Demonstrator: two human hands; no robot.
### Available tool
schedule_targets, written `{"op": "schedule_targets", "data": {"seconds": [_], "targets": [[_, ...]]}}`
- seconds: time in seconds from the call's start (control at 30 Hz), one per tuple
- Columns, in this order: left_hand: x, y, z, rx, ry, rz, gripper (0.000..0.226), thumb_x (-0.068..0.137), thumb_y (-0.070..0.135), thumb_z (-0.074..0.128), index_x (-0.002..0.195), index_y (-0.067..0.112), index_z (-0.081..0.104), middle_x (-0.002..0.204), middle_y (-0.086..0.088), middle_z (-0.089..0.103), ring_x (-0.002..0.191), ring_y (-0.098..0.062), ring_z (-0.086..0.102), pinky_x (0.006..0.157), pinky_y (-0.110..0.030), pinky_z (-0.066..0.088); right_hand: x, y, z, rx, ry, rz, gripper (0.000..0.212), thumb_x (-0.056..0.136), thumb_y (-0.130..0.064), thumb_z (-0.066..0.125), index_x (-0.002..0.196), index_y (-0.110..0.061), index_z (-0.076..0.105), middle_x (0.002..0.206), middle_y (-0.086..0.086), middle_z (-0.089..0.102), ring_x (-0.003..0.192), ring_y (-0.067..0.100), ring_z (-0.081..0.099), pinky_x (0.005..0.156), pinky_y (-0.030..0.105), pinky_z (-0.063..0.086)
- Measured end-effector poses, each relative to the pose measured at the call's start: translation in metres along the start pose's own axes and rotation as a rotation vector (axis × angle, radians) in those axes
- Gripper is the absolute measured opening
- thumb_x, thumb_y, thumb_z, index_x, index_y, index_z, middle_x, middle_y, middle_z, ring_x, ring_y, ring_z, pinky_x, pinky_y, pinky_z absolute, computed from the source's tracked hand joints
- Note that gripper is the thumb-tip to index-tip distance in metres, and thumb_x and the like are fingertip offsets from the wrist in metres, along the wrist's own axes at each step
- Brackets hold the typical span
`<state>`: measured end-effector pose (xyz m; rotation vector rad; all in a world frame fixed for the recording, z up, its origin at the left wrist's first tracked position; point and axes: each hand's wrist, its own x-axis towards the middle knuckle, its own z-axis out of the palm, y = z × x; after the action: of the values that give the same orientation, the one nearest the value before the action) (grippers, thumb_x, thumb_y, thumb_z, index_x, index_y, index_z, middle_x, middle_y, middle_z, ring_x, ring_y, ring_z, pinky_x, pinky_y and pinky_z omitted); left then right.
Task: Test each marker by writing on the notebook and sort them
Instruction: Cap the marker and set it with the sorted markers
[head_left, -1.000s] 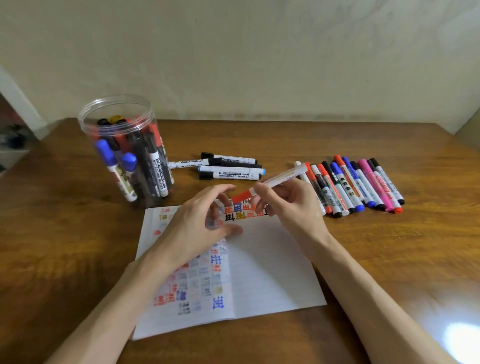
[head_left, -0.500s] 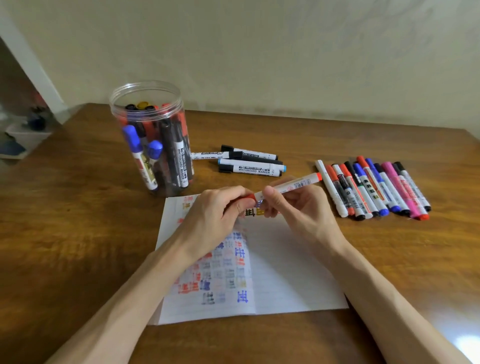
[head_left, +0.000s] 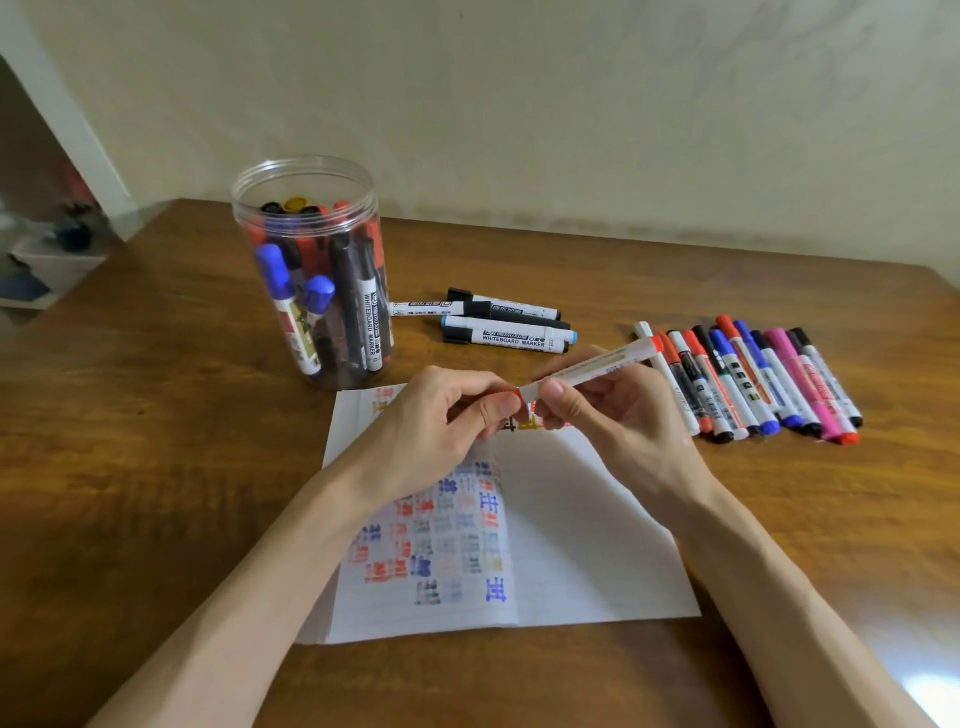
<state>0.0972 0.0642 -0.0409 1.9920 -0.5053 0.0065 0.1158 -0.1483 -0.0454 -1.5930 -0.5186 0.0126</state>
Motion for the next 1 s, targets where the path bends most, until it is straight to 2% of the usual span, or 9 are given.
{"op": "schedule_targets", "data": {"seconds": [0.07, 0.13, 0.27, 0.43, 0.53, 0.63, 0.73, 0.87, 1.0], "targets": [[-0.001, 0.001, 0.002, -0.014, 0.049, 0.000, 0.015, 0.096, 0.035, 0.064, 0.103, 0.030, 0.076, 0.082, 0.012, 0.073, 0.078, -0.008, 0.069, 0.066, -0.017, 0.051, -0.002, 0.002, 0.009, 0.035, 0.058, 0.030, 0.024, 0.100, -0.019, 0.067, 0.098, 0.003, 0.074, 0.081, 0.011, 0.071, 0.071, 0.024, 0.062, 0.067, 0.033, 0.052], [-0.003, 0.001, 0.003, -0.006, 0.090, -0.001, 0.027, 0.090, 0.040, 0.065, 0.109, 0.025, 0.079, 0.088, 0.017, 0.076, 0.085, -0.007, 0.072, 0.071, -0.017, 0.054, -0.003, 0.004, 0.018, 0.029, 0.121, 0.034, 0.025, 0.101, -0.022, 0.069, 0.093, 0.001, 0.074, 0.074, 0.011, 0.068, 0.065, 0.023, 0.059, 0.062, 0.033, 0.049], [-0.006, -0.001, 0.003, 0.001, 0.069, -0.011, 0.029, 0.095, 0.039, 0.062, 0.115, 0.025, 0.078, 0.079, 0.006, 0.073, 0.072, -0.014, 0.067, 0.060, -0.028, 0.054, -0.002, 0.003, 0.022, -0.028, 0.143, 0.003, 0.024, 0.100, -0.021, 0.069, 0.088, -0.001, 0.073, 0.071, 0.007, 0.069, 0.062, 0.020, 0.059, 0.059, 0.031, 0.050], [-0.004, 0.004, 0.002, -0.038, 0.024, -0.031, 0.017, 0.098, 0.036, 0.059, 0.100, 0.034, 0.076, 0.068, 0.007, 0.066, 0.059, -0.006, 0.056, 0.053, -0.020, 0.045, -0.003, -0.001, 0.016, -0.023, 0.109, -0.012, 0.018, 0.098, -0.019, 0.069, 0.089, -0.003, 0.071, 0.075, 0.008, 0.070, 0.063, 0.017, 0.060, 0.060, 0.028, 0.051], [-0.004, 0.005, 0.001, -0.064, -0.009, -0.048, 0.018, 0.100, 0.031, 0.060, 0.091, 0.036, 0.074, 0.069, -0.001, 0.065, 0.058, -0.006, 0.055, 0.054, -0.019, 0.045, -0.005, -0.003, 0.014, -0.029, 0.083, -0.022, 0.018, 0.098, -0.019, 0.068, 0.089, -0.005, 0.071, 0.076, 0.008, 0.069, 0.064, 0.018, 0.060, 0.061, 0.028, 0.051], [-0.003, 0.005, 0.000, -0.098, -0.055, -0.085, 0.022, 0.101, 0.034, 0.058, 0.094, 0.025, 0.077, 0.071, -0.008, 0.064, 0.061, -0.020, 0.057, 0.056, -0.027, 0.046, -0.006, -0.004, 0.011, -0.040, 0.058, -0.029, 0.019, 0.099, -0.018, 0.067, 0.090, -0.002, 0.070, 0.080, 0.014, 0.070, 0.067, 0.032, 0.062, 0.062, 0.033, 0.051], [-0.003, 0.006, -0.001, -0.106, -0.082, -0.087, 0.026, 0.103, 0.035, 0.056, 0.094, 0.021, 0.077, 0.068, -0.003, 0.062, 0.061, -0.013, 0.055, 0.057, -0.024, 0.046, -0.006, -0.004, 0.008, -0.058, 0.040, -0.036, 0.022, 0.099, -0.017, 0.067, 0.093, 0.004, 0.069, 0.082, 0.017, 0.070, 0.072, 0.044, 0.062, 0.063, 0.037, 0.052], [-0.004, 0.004, -0.002, -0.082, -0.095, -0.067, 0.024, 0.102, 0.036, 0.056, 0.093, 0.024, 0.076, 0.067, 0.006, 0.061, 0.061, -0.006, 0.055, 0.058, -0.019, 0.044, -0.005, -0.007, 0.008, -0.042, 0.003, -0.028, 0.018, 0.100, -0.015, 0.066, 0.096, 0.002, 0.069, 0.085, 0.014, 0.071, 0.076, 0.039, 0.065, 0.066, 0.035, 0.053], [-0.007, 0.001, 0.001, -0.008, 0.032, -0.020, 0.022, 0.097, 0.039, 0.061, 0.107, 0.027, 0.077, 0.076, 0.013, 0.070, 0.072, -0.006, 0.066, 0.061, -0.018, 0.050, -0.004, -0.002, 0.013, 0.042, 0.072, 0.044, 0.024, 0.100, -0.019, 0.067, 0.102, 0.004, 0.071, 0.084, 0.017, 0.068, 0.071, 0.027, 0.059, 0.065, 0.036, 0.049]]}}
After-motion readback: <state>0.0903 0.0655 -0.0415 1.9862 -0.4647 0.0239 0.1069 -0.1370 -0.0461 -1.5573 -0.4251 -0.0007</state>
